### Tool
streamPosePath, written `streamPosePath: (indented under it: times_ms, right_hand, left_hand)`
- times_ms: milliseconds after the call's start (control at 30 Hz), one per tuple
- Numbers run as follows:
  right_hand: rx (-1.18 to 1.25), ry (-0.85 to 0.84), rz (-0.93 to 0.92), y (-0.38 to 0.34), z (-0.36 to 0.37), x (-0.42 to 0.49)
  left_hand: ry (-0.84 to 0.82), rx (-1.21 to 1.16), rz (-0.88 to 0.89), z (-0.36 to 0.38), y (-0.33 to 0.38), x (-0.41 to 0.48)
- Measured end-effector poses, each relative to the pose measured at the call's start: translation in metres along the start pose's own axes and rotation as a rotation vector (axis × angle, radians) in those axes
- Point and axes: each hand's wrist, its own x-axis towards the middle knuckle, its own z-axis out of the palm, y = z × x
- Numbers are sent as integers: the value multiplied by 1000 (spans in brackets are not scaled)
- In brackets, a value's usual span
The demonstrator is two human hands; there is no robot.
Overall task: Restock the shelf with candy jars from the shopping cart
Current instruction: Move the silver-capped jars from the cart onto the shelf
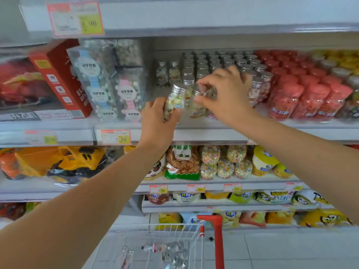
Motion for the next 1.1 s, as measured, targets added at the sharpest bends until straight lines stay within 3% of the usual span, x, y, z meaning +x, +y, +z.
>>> streamPosePath:
  times_ms: [200, 633, 767, 1100]
  right_hand:
    - [-141, 8, 41, 2, 10, 1]
    - [-170, -4, 12, 8, 11, 2]
    - [-22, 72, -7, -3, 3, 2]
    - [202, -274, -157, -11, 7, 40]
  left_hand:
    - [77, 188, 15, 1, -3, 11]
    - [225, 112, 20, 12, -13, 18]
    - [232, 129, 66, 12, -10, 15]
    - [215, 55, 83, 16, -6, 15]
